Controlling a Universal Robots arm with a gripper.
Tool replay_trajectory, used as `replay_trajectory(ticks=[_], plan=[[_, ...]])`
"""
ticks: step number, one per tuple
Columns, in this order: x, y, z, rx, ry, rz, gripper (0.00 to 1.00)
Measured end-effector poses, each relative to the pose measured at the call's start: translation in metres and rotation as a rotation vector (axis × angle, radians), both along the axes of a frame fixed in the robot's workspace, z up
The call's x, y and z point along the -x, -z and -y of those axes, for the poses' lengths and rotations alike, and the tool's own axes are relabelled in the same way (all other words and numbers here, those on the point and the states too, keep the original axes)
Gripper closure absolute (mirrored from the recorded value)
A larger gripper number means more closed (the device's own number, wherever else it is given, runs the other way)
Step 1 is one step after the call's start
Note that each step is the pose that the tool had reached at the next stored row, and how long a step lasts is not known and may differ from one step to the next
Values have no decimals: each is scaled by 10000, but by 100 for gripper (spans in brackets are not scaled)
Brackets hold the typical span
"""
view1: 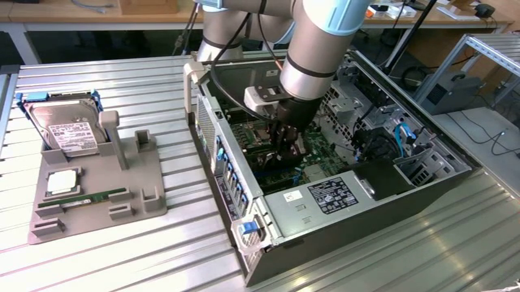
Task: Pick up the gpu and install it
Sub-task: 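Insert the gpu into the slot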
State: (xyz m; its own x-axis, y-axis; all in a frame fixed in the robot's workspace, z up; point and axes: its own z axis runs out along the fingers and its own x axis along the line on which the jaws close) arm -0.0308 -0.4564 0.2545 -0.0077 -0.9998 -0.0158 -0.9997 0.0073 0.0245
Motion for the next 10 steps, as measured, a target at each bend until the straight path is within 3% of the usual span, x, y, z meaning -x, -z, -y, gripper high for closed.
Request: replay_trajectory(ticks=[5,6,7,10], plan=[[0,0,0,0,0,0,72],[0,1,0,-3,0,0,66],[0,0,0,-3,0,1,66],[2,-51,0,-1,0,4,66]])
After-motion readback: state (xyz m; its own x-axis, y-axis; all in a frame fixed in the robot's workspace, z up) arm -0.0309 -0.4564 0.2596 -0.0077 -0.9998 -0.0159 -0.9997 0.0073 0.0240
